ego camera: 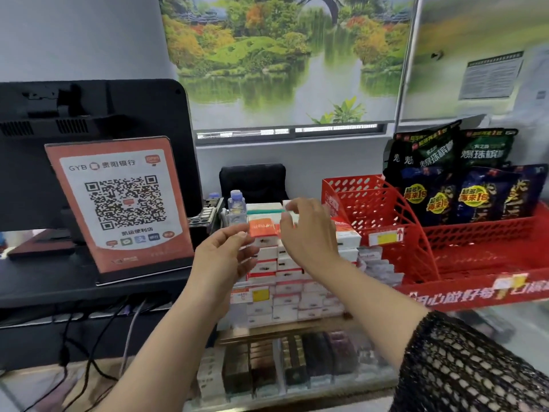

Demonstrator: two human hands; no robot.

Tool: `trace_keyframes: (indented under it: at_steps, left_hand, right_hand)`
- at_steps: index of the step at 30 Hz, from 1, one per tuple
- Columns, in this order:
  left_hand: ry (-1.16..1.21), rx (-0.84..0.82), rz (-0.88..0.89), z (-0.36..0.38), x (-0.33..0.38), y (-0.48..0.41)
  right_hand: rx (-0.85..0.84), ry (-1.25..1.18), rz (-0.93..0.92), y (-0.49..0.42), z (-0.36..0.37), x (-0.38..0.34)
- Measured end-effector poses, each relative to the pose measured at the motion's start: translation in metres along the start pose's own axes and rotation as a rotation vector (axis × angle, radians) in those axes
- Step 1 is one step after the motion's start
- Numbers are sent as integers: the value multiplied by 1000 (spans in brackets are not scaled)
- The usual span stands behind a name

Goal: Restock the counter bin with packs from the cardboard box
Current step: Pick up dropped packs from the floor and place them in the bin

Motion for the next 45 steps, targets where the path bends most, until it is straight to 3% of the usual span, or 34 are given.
trace_keyframes:
  at_steps: [3,9,18,27,33,45]
  left_hand:
    - [28,-35,-16,27,-14,5]
    - [-32,-187,-60,96,-58,23]
    - [-132,-343,-260,167,-166,48]
    - [-202,-256,-408,201,-258,83]
    - [-205,-111,-508,227,-330,125]
    - [-197,222,-621,186,-496,187]
  right_hand:
    - [4,-102,-2,24,-19,18]
    - [-15,-204,169,84,-46,78]
    - [5,-162,405,187,-80,190]
    - [13,-266,622,279,-105,308]
    - [-108,-332,665,336,-103,388]
    - [-365,-385,770,430,6,504]
Point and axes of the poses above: each hand's wrist, its own y-axis away from the middle knuckle, its own z-axis out of the palm, x = y × z, the point moved 8 cm from there along -y, towards the middle knuckle, and after that the axes turned 12 degrees about -x, right-handed, at the moved point
